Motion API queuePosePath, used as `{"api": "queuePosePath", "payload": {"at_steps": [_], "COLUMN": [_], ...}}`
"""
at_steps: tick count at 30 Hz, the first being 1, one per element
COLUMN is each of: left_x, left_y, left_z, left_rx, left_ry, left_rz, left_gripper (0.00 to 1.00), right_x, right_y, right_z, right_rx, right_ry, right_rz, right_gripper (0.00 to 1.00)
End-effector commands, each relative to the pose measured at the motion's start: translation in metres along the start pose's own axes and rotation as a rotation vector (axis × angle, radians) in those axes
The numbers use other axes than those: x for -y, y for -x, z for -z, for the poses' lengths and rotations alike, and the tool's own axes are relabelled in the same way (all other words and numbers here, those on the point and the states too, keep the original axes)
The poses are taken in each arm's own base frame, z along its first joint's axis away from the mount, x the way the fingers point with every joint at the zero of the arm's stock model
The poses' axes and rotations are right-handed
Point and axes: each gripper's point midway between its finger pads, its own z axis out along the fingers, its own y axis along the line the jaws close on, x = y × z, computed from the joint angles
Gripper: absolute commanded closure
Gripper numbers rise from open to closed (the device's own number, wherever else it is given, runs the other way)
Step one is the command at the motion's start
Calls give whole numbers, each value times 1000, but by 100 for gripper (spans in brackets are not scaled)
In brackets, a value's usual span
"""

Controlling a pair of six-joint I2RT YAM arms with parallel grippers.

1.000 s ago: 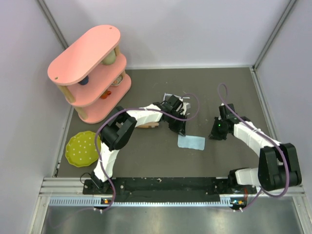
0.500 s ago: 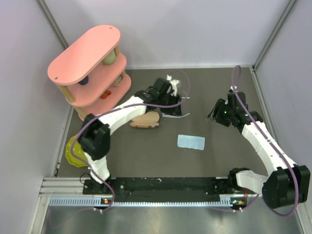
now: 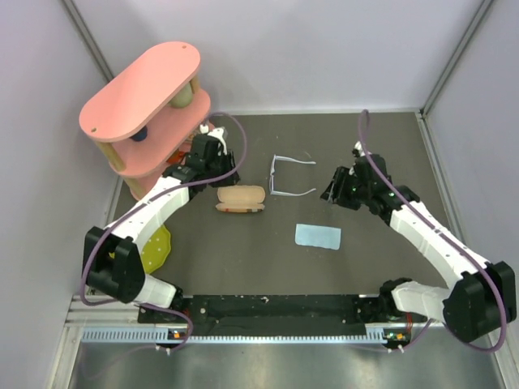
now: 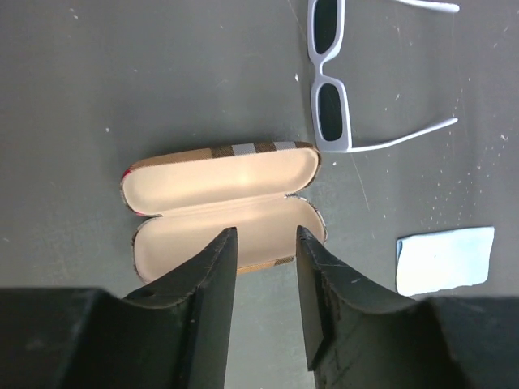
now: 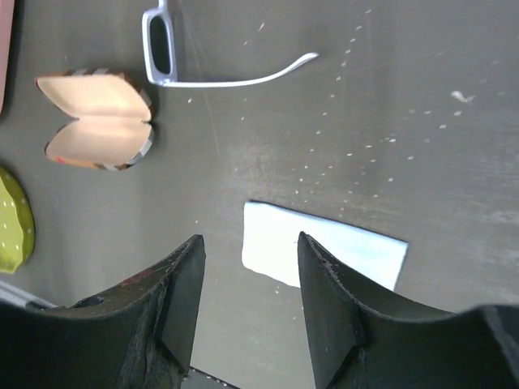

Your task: Organize the sunglasses

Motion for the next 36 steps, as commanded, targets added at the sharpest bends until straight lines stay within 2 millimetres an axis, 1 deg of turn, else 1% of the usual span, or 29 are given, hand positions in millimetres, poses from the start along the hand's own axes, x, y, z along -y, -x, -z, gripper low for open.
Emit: {"api": "queuePosePath", "payload": {"at_steps": [1,2,3,4,5,6,7,9,10,15,21,25,29,30,33,36], "left_x": [4,7,8,6,7,7,4,2,-2,-11,-18,-21,-22,-22,-20,-21], "left_y": [-13,-18,-22,-30,-37,-40,-50,-61,-72,-106,-138,-153,-162,-167,-176,-190], "left_z": [-15,-19,-22,-31,-34,-37,-43,-48,-50,-48,-46,-48,-48,-47,-43,-40], "left_rx": [-51,-76,-94,-122,-148,-163,-192,-220,-247,-332,-404,-441,-461,-473,-493,-523], "left_ry": [-35,-53,-60,-57,-69,-72,-66,-66,-58,-37,-26,-21,-19,-16,-16,8], "left_rz": [11,20,27,43,51,54,66,76,89,130,173,193,209,213,227,242], "left_gripper": [68,70,71,73,76,77,77,79,80,83,85,87,87,87,87,83], "right_x": [-22,-27,-37,-38,-39,-45,-46,-45,-46,-39,-34,-30,-20,-19,-14,-10], "right_y": [-4,-7,-6,-9,-11,-9,-11,-16,-18,-25,-32,-36,-42,-42,-46,-49], "right_z": [-21,-24,-28,-35,-40,-42,-45,-52,-54,-59,-64,-65,-65,-65,-63,-61], "right_rx": [-15,-24,-27,-44,-52,-51,-59,-82,-87,-106,-128,-137,-139,-139,-142,-141], "right_ry": [50,58,78,71,64,68,68,57,61,43,29,17,-12,-16,-28,-39], "right_rz": [24,29,41,47,43,44,42,20,17,5,0,3,2,0,2,2], "right_gripper": [51,51,51,52,52,52,52,52,52,52,52,52,52,52,52,52]}}
